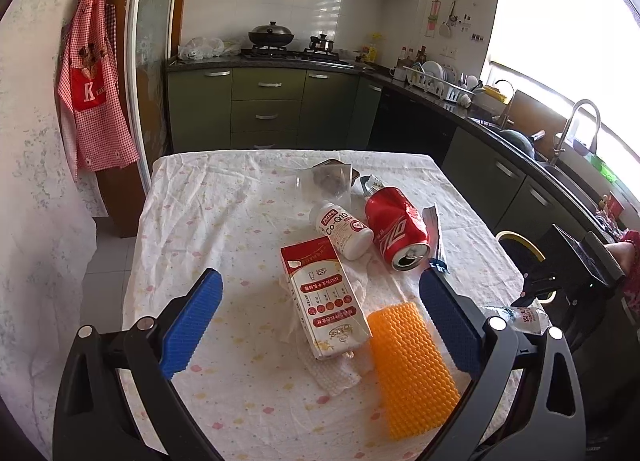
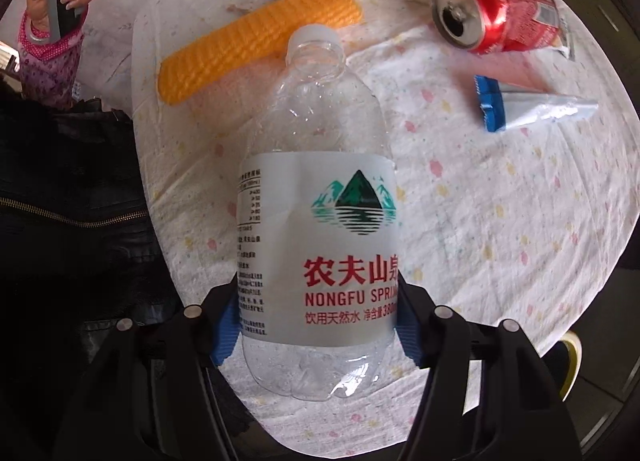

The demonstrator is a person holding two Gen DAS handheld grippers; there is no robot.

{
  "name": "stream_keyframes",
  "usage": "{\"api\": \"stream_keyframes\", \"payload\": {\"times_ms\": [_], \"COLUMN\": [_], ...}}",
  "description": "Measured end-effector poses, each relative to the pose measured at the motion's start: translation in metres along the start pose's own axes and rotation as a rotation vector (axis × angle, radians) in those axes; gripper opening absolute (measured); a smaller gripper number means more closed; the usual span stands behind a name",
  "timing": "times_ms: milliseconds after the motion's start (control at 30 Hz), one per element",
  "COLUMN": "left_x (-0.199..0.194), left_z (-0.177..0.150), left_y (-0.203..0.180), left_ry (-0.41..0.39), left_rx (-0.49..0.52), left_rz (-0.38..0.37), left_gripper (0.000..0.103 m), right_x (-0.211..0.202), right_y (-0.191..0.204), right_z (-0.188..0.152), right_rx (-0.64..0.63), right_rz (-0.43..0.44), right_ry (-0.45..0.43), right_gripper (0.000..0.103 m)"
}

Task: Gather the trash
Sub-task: 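Carry the water bottle over the bin and open the right gripper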

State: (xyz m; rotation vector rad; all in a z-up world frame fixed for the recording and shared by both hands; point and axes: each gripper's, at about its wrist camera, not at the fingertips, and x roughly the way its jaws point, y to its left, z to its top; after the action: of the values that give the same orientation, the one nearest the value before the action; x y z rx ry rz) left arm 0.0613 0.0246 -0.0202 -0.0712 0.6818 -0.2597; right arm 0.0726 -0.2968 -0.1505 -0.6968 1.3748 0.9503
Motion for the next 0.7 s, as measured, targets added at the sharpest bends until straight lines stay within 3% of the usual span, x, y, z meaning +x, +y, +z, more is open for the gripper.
{"api": "stream_keyframes", "payload": {"times_ms": [267, 400, 533, 700], "left_x": [0.003, 0.001, 0.001, 0.006], "left_z": [0.001, 0.003, 0.004, 0.005], "left_y": [-0.015, -0.023, -0.030, -0.043], "left_ry": [0.002, -0.001, -0.001, 0.006], "left_rx": [0.029, 0.050, 0.069, 0.093], "left_rz": [-0.028, -0.043, -0.059, -0.079], "left_gripper": [0.097, 0.097, 0.097, 0.097], "right_x": [-0.021, -0.054, -0.066, -0.056], "right_y": [-0.022, -0.047, -0.090, -0.142], "right_z": [-0.059, -0.097, -0.149, -0.201], "right_rx": [0.188, 0.348, 0.577, 0.831], "right_rz": [-0.041, -0.115, -0.204, -0.225], "right_ry": [-0.172, -0.256, -0.219, -0.144], "right_gripper": [0.061, 0.061, 0.061, 0.061]}}
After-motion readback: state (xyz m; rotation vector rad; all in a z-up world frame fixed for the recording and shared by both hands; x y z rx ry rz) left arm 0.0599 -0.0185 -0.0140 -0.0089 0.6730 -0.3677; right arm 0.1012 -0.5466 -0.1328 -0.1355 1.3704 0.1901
